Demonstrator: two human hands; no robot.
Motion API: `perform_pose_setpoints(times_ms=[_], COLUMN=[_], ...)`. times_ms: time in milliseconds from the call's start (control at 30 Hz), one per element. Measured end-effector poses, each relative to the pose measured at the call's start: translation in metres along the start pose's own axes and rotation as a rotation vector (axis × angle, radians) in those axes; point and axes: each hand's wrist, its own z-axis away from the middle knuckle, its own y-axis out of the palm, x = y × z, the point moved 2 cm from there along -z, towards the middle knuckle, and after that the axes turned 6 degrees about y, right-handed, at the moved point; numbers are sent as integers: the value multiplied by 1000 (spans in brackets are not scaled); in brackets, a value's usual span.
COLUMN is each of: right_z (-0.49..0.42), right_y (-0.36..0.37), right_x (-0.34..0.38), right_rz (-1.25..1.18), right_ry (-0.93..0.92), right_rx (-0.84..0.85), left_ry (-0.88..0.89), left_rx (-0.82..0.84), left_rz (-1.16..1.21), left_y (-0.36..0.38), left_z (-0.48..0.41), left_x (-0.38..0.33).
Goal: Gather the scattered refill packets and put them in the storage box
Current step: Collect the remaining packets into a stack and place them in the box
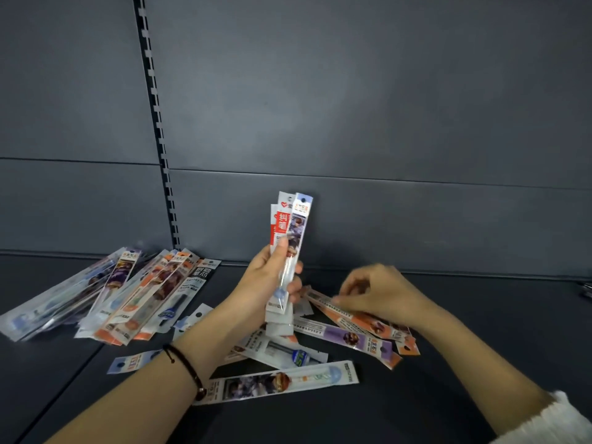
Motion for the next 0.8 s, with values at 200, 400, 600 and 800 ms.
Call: perform_pose_setpoints(times_ms=[200, 400, 600, 800], right_z=[4, 0, -2, -3], right_y=[14, 17, 16, 5], right_x=[5, 7, 7, -2], right_rz=[57, -12, -94, -553], right_ry=[119, 129, 105, 154], right_rx=[51, 49, -14, -81], left_ry=[6, -5, 1, 19], left_rx=[-71, -71, -87, -119], left_rz=[1, -50, 5, -5], left_y=[-14, -12, -11, -13], left_z=[-5, -3, -5, -7], left_x=[-1, 5, 3, 1])
